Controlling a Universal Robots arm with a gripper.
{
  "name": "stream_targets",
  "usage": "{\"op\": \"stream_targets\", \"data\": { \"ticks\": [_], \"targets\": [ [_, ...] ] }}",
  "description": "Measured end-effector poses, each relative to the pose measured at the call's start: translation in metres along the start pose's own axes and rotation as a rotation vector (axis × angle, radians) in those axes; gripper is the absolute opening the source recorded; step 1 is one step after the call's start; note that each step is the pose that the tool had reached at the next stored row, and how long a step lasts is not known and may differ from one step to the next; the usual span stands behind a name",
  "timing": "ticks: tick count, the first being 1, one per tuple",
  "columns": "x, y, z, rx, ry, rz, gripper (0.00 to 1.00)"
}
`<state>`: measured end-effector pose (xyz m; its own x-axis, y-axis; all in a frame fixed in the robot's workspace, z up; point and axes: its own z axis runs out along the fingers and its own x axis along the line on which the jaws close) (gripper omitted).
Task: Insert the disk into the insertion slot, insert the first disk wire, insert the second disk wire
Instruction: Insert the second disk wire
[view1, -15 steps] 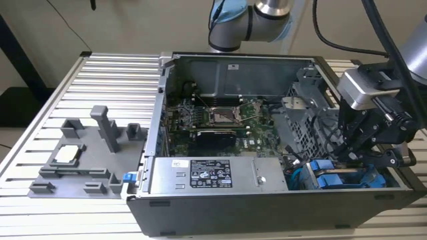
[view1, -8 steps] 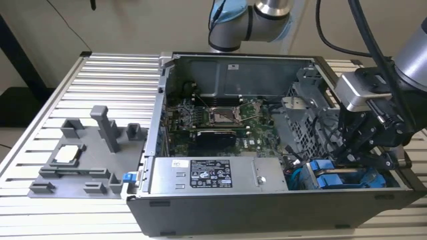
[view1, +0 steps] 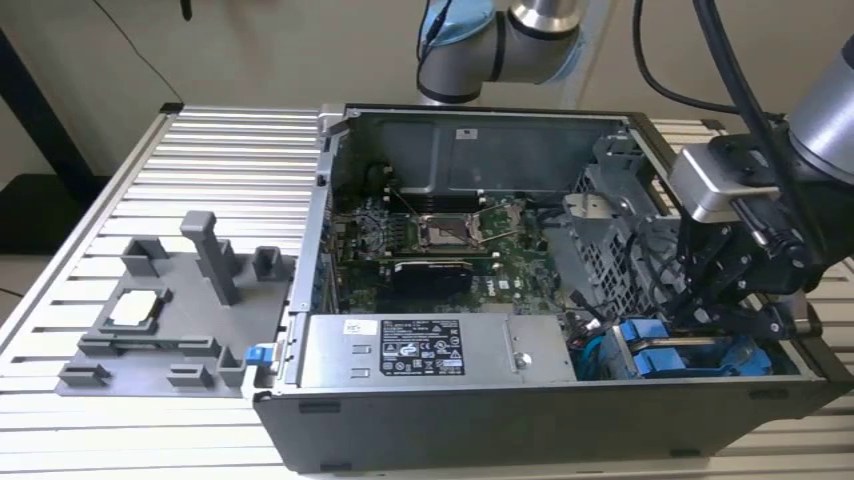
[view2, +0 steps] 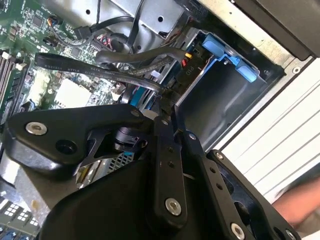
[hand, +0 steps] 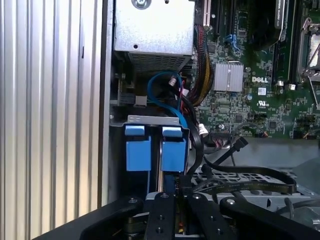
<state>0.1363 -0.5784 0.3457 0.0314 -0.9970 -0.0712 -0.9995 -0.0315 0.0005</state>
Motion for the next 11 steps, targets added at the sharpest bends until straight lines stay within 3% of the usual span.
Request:
{"op": "stream_targets", "data": {
  "ticks": [11],
  "targets": [
    [-0.0042,-0.0019,0.0022,0.0033,0.0001,0.046,0.16]
  ]
}}
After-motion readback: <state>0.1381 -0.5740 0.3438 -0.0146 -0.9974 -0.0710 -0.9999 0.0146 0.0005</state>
